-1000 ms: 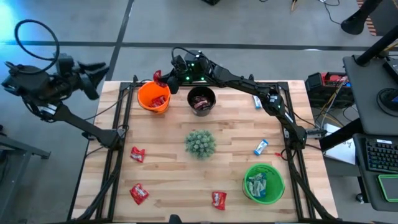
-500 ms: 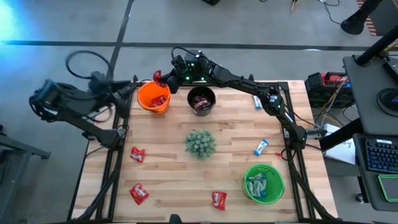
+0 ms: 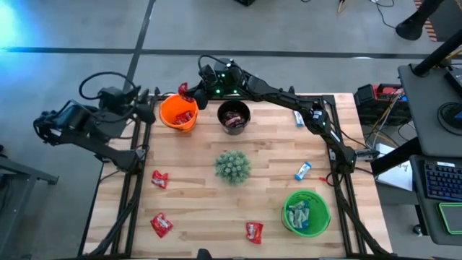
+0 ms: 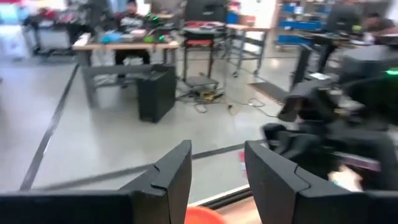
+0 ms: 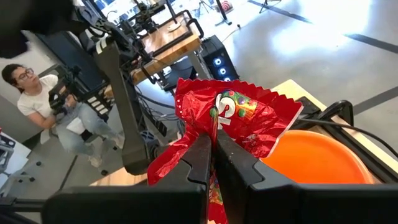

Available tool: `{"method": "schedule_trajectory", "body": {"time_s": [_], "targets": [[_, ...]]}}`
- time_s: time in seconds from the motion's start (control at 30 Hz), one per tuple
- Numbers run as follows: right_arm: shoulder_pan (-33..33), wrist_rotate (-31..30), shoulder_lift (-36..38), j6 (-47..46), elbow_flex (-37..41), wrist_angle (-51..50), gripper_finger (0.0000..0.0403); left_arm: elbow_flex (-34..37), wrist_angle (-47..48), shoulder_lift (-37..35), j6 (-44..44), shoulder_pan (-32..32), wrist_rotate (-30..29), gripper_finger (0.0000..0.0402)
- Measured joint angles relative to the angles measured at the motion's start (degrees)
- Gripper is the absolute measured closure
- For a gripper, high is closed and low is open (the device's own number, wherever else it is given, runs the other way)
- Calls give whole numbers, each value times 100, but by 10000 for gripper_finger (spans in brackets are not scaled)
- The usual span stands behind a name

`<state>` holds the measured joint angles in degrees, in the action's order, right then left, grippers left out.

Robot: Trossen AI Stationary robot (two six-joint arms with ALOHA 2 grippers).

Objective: Sort candy
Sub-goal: Put the red candy into the orange bucket

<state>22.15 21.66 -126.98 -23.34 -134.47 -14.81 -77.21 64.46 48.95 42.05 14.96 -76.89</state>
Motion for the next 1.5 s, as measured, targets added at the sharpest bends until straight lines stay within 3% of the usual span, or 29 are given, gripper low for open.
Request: {"method": "schedule_trajectory", "body": {"time_s": [0.17, 0.4, 0.7, 1.0, 1.3, 1.5], "targets": [[0, 81, 0, 27, 0, 10, 391, 560, -251, -387, 190, -784, 521, 271], [13, 96, 0, 58, 0, 11, 391, 1144, -1510, -521, -968, -1863, 1507, 271], [13, 133, 0, 153, -1, 9, 391, 1127, -2499, -682, -1737, -3025, 3284, 271], [13, 155, 0, 147, 0, 7, 391, 1127, -2648, -499, -1814, -3581, 4955, 262], [13, 301, 23, 84, 0, 0, 391, 405, -2208, 165, -2294, -3715, 5238, 210], [13, 282, 123, 462, 0, 16, 391, -232, -1430, 531, -2373, -3751, 5042, 215]]}}
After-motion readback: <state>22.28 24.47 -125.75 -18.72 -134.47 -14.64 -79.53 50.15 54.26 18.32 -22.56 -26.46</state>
